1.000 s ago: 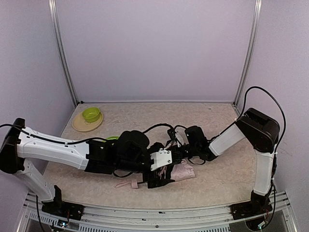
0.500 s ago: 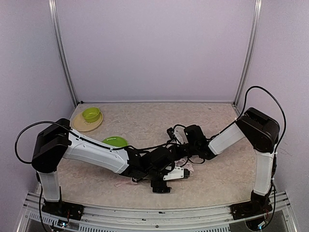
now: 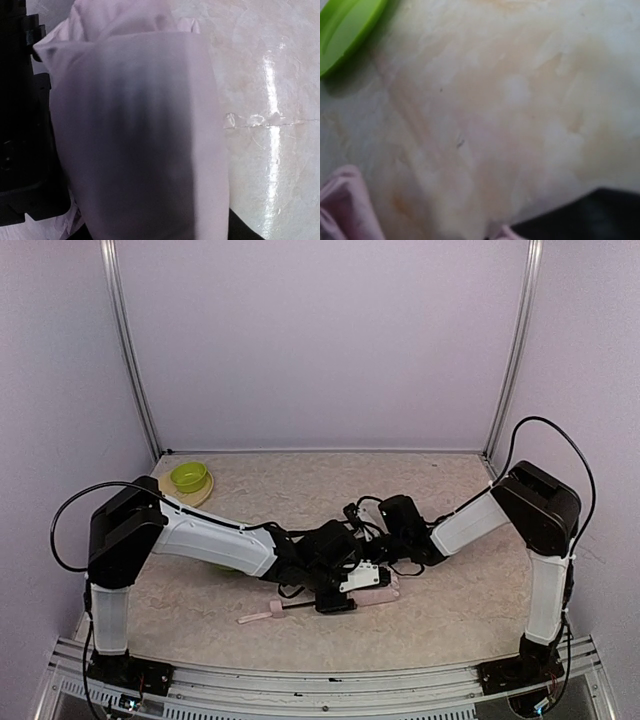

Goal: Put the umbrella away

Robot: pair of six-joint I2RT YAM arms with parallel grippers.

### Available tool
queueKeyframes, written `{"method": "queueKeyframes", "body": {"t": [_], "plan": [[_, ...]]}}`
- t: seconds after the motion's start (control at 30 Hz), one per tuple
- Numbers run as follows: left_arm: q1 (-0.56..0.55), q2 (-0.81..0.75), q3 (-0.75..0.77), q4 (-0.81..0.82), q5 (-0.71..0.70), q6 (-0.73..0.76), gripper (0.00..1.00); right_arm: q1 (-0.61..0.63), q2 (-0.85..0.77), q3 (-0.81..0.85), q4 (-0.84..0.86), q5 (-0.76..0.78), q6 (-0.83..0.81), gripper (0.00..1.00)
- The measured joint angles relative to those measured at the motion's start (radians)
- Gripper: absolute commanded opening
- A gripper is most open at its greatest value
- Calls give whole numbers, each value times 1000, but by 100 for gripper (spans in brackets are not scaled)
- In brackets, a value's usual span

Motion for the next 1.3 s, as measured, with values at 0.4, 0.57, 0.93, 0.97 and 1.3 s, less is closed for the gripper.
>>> {"method": "queueKeyframes", "body": {"t": [0.4,0.57,0.93,0.97,1.3], "plan": [[-2,21,-50,87,36,-11,0,-126,-93,17,-202,31,-18,38],[-20,37,-57,160,14,-10,0,-197,-187,0,-274,52,-32,47],[67,-251,-343,216,177,-104,0,-286,-492,-19,-440,-18,-230,48],[88,-282,-344,198,206,-128,0,-283,-511,-19,-445,-43,-252,48],[339,-654,-385,259,456,-368,0,-148,-714,-124,-414,-252,-490,55]]}}
